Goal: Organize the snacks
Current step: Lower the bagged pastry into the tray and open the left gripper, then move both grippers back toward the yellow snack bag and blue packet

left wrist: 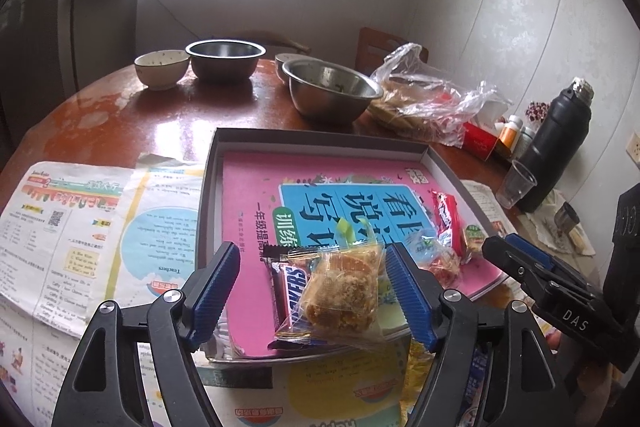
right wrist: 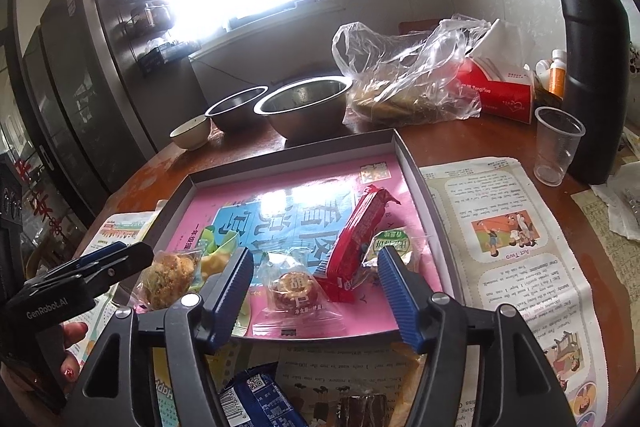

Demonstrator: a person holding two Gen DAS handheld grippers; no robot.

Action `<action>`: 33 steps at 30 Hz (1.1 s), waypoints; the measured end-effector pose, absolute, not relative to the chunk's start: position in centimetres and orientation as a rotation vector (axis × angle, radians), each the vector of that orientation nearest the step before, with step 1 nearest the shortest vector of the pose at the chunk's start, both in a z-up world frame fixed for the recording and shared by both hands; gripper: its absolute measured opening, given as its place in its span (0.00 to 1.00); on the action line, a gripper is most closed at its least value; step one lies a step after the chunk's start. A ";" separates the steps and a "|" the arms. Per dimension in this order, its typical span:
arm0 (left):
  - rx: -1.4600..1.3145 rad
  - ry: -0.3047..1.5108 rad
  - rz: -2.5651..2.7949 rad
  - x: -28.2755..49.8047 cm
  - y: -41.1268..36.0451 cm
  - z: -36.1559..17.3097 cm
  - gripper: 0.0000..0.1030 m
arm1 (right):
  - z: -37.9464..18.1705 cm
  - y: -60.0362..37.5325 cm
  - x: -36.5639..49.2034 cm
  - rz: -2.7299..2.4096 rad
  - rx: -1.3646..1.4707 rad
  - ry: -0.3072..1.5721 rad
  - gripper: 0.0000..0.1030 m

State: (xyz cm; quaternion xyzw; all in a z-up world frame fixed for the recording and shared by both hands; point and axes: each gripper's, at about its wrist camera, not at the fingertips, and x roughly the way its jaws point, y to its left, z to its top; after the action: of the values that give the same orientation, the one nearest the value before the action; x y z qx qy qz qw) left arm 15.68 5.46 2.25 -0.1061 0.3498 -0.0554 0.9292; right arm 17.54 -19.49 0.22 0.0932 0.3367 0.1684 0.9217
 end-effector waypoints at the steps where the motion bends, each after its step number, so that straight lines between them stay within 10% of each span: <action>1: -0.219 0.713 -0.111 15.6 5.5 2.4 0.75 | 0.3 -19.5 17.5 0.343 0.192 0.689 0.64; 33: -0.174 0.639 -0.136 11.9 4.7 6.0 0.76 | 3.8 -20.7 14.4 0.320 0.182 0.561 0.81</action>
State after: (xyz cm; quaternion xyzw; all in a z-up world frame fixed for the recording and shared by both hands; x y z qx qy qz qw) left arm 11.94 4.73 6.02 -0.0852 0.3134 -0.0668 0.9434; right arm 14.40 -20.73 3.83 0.0894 0.2752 0.1572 0.9442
